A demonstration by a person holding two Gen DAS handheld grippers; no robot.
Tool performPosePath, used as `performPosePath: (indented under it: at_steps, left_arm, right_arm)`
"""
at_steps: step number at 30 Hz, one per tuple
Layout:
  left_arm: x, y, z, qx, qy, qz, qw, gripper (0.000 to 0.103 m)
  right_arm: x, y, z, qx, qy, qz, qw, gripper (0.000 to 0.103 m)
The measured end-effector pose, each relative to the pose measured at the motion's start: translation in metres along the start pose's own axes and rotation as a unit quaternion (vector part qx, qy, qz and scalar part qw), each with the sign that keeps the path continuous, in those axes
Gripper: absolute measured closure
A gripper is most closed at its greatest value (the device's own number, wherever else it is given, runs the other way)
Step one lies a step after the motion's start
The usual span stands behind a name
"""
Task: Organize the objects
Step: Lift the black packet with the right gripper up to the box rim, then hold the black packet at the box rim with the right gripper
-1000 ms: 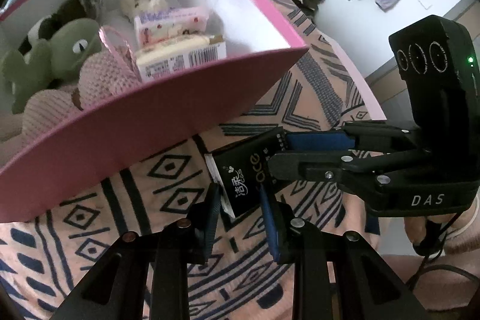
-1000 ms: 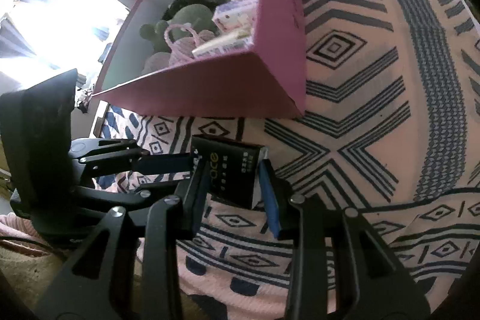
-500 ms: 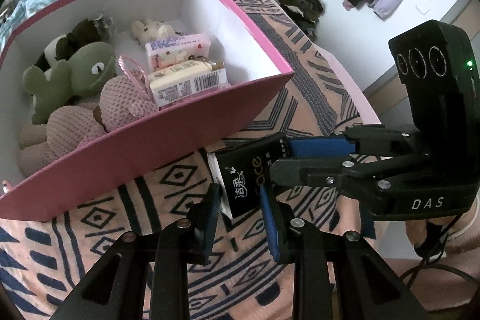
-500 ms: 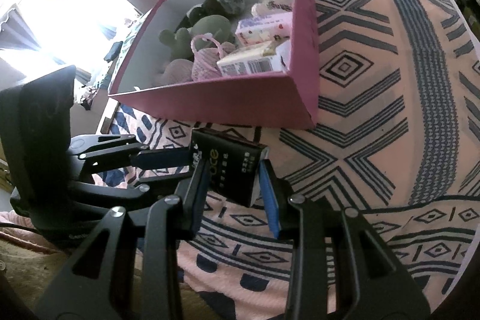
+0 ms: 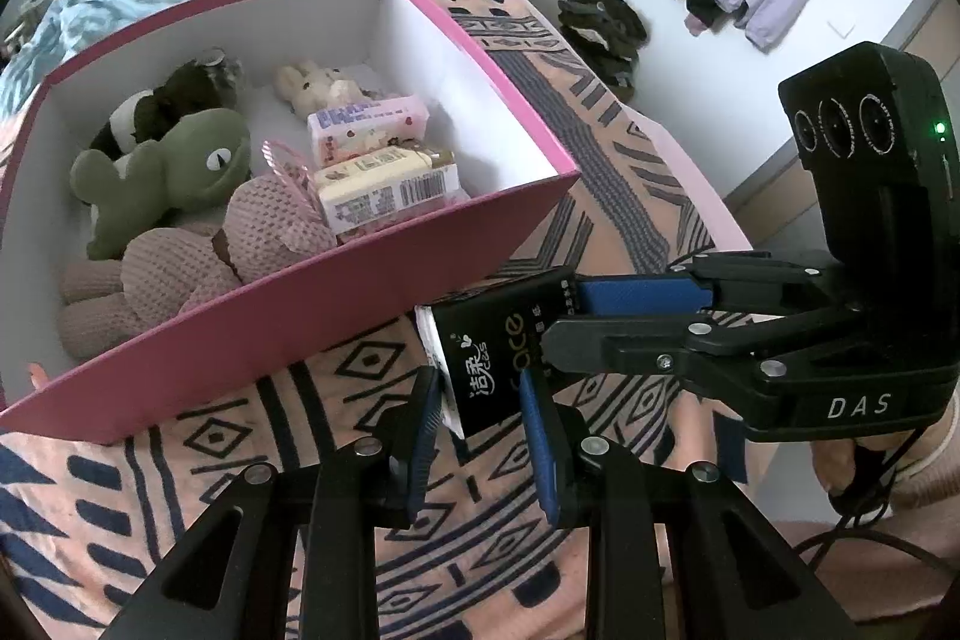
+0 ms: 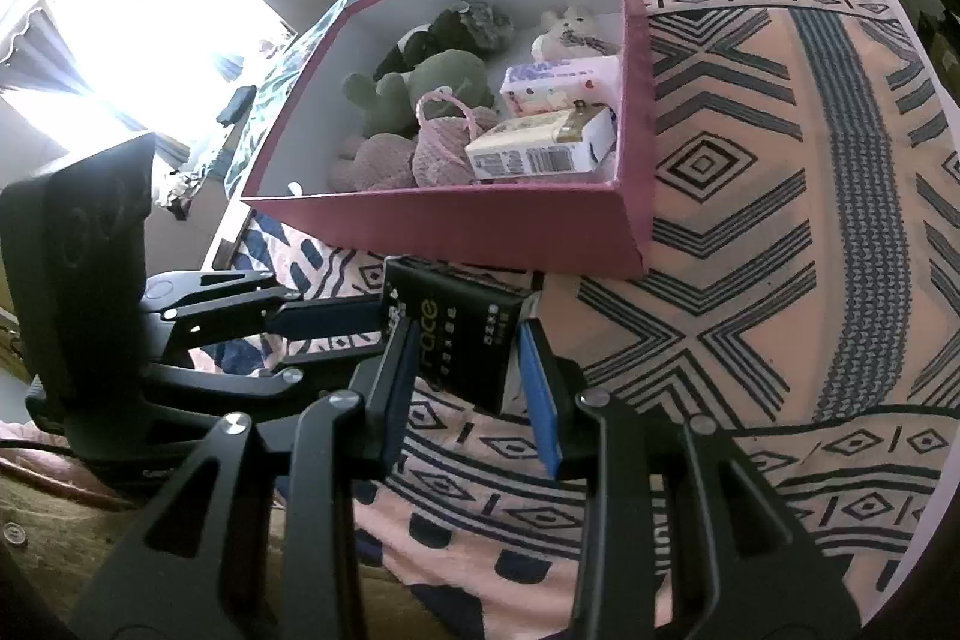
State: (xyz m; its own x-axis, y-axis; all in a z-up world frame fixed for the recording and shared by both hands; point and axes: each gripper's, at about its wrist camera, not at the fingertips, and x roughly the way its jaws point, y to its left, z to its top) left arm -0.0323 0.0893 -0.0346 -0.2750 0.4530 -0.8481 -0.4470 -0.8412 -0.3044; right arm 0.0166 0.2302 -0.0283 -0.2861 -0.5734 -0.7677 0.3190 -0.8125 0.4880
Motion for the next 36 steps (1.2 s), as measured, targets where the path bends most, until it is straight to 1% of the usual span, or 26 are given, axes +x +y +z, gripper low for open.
performPosePath:
  at_steps: [36]
  left_arm:
    - [-0.016,-0.002,0.009,0.009,-0.025,0.007,0.9996,0.076]
  right_arm:
    - [-0.009,0.011,0.013,-0.010,-0.019,0.007,1.000,0.066]
